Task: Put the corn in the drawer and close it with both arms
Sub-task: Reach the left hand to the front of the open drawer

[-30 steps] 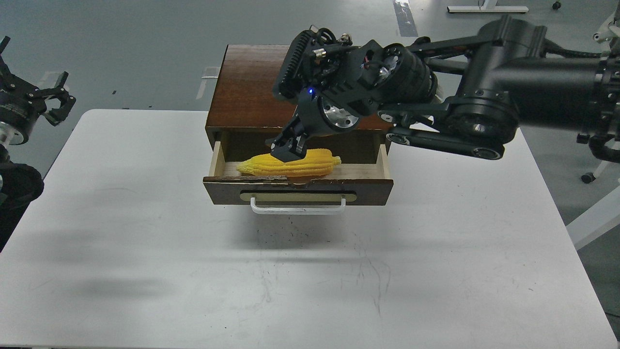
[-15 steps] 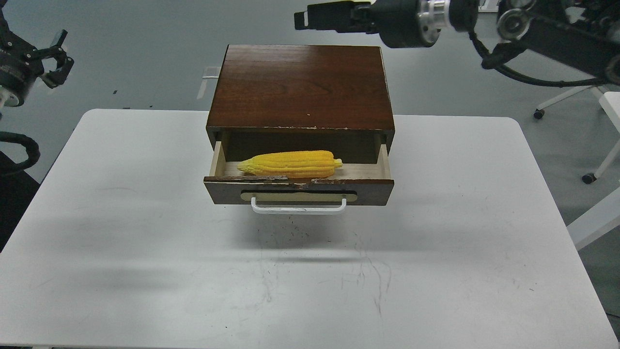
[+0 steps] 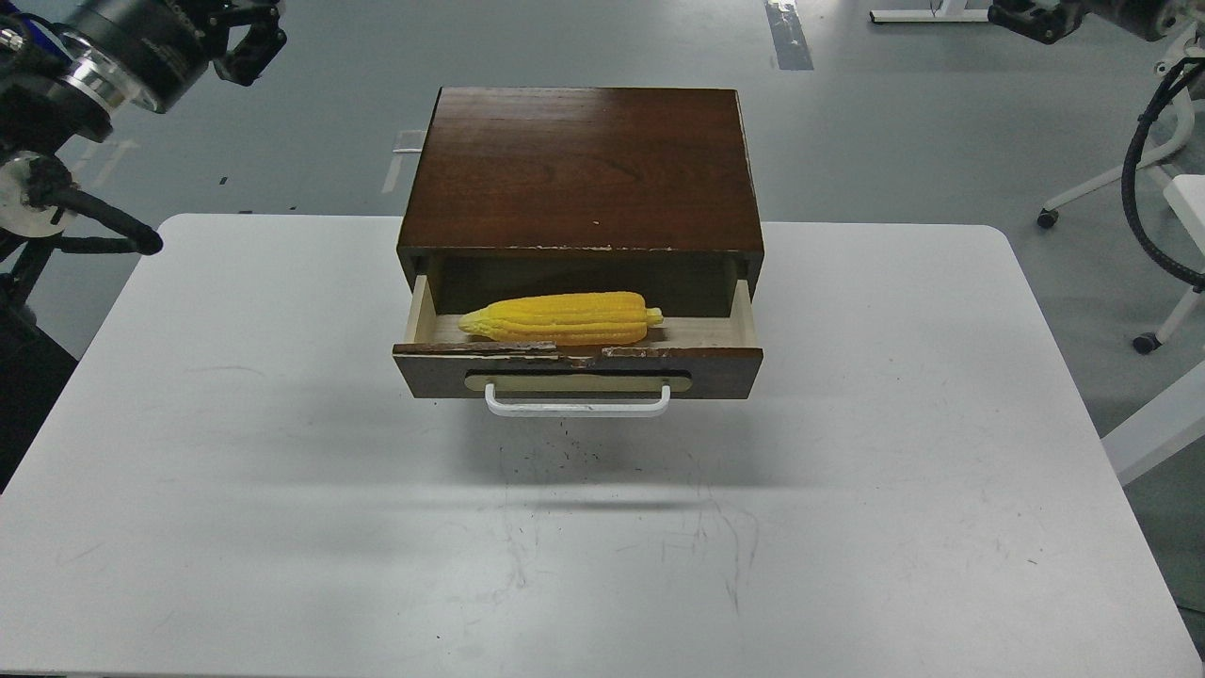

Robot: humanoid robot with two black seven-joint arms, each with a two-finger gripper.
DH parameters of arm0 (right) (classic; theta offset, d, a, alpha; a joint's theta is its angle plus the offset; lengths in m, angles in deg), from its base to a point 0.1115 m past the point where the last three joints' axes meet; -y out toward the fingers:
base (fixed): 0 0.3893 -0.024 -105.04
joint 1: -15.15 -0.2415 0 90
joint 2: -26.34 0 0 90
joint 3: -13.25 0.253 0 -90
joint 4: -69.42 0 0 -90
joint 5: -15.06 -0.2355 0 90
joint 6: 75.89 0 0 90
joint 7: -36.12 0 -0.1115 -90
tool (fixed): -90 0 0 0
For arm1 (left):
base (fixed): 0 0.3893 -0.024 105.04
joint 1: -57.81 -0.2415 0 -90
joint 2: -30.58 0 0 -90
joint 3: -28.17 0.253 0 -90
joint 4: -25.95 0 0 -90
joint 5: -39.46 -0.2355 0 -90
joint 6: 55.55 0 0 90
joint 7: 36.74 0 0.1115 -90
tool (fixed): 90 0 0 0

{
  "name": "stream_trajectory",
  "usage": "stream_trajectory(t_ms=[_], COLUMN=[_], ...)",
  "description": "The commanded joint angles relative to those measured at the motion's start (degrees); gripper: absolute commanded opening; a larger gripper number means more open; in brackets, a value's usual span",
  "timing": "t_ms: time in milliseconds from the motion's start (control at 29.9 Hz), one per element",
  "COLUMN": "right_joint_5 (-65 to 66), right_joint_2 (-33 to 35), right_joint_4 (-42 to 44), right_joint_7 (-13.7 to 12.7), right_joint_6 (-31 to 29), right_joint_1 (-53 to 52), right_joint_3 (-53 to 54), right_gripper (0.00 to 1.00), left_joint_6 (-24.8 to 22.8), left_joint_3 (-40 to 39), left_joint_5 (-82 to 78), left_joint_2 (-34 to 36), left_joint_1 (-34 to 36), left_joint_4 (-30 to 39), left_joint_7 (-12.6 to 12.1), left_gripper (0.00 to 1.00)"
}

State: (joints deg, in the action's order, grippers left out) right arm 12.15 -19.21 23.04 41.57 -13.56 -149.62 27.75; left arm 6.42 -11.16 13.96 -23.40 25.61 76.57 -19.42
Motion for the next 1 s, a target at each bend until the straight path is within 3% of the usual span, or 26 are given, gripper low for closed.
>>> stream_trajectory(t_ms=[0,201,268,469,603,670,837,971], right_joint_5=[-4.11,-4.55,-5.25,-5.34,-5.34,-5.34,-5.34,-5.43], right_joint_2=[0.37,1.34,1.25,1.25,1.25,1.25,1.08,0.90], right_joint_4=[3.74,5.07,5.07,5.95,6.12,6.12,7.09,8.93], right_joint_7=[0.70,2.55,2.55,3.69,4.48,5.01,5.71,6.68], right_joint_6=[-0.33,-0.33,-0.33,-0.33,-0.33,-0.33,-0.33,-0.33], right_joint_1=[4.79,12.52,15.42,18.33,18.95,19.30,19.30,19.30], right_joint_3=[0.70,4.92,7.20,10.37,10.64,10.64,10.64,10.64], right_gripper=[1.00,1.00,1.00,1.00,1.00,1.00,1.00,1.00], left_joint_6=[0.03,0.03,0.03,0.03,0.03,0.03,0.03,0.03], left_joint_3=[0.04,-0.23,-0.23,1.00,3.99,6.53,13.29,19.54], left_joint_5=[-12.86,-32.04,-40.38,-51.99,-63.42,-70.45,-77.05,-82.87], left_joint_2=[0.37,1.60,1.60,1.77,0.37,-1.21,-1.57,-1.74], left_joint_1=[-0.05,-0.84,-2.24,-3.48,-3.48,-3.48,-3.22,-2.95], left_joint_4=[12.26,30.21,36.62,46.21,47.20,47.20,46.94,47.20], left_joint_7=[0.00,0.08,0.17,0.00,0.00,0.00,-0.44,-0.36], left_gripper=[0.71,0.71,0.63,0.46,0.30,0.17,0.00,0.00])
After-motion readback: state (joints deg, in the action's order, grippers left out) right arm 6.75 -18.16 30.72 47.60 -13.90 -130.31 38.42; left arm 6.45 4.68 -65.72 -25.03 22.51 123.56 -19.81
